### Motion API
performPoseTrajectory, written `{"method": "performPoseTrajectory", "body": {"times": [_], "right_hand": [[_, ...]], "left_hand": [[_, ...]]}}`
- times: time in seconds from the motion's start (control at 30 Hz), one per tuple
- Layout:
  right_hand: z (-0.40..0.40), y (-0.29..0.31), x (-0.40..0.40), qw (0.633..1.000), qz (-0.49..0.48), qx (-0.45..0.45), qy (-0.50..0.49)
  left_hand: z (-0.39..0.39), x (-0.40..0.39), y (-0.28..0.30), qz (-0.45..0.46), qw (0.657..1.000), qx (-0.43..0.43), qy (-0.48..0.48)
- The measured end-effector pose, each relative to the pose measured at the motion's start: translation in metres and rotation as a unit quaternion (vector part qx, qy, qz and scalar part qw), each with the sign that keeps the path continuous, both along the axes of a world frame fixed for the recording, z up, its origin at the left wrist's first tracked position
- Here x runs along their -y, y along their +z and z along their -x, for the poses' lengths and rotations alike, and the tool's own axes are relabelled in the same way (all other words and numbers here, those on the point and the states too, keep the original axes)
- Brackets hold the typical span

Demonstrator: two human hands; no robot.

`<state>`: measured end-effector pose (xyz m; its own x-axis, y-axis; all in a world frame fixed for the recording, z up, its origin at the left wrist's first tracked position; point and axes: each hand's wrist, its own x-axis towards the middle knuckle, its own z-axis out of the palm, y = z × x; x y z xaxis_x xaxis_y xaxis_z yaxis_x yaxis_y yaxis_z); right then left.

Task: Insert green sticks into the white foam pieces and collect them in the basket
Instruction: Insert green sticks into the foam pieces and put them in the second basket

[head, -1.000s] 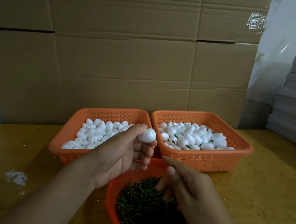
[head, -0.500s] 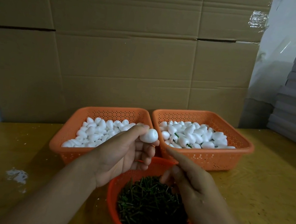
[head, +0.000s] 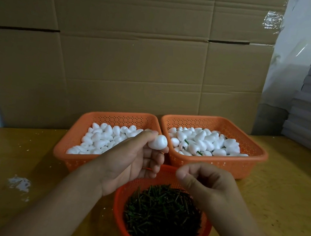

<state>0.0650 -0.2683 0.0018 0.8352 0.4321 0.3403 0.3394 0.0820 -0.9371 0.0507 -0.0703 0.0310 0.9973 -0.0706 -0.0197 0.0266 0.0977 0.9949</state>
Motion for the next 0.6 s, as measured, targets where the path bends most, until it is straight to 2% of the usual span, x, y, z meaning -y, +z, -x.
{"method": "performPoseTrajectory", "body": {"times": [0.07, 0.17, 0.23, 0.43, 0.6], "right_hand": [[0.0001, 0.0023, 0.0003, 0.994, -0.038, -0.092, 0.034], [-0.0022, 0.0049, 0.0001, 0.964, -0.12, -0.222, 0.082], [-0.003, 0.0061, 0.0001, 0.945, -0.155, -0.27, 0.098], [-0.0038, 0.0065, -0.0001, 0.932, -0.186, -0.296, 0.1], [-0.0031, 0.0055, -0.0008, 0.943, -0.178, -0.268, 0.083]], "left_hand": [[-0.0002, -0.0001, -0.0002, 0.002, 1.0, -0.001, -0.002], [-0.0002, -0.0009, -0.0001, 0.008, 1.0, 0.0, -0.002], [-0.0003, -0.0016, -0.0001, 0.008, 1.0, 0.0, -0.001], [-0.0009, -0.0015, -0.0011, 0.01, 1.0, -0.002, -0.009], [0.0005, -0.0035, -0.0017, 0.006, 1.0, 0.002, -0.03]]}}
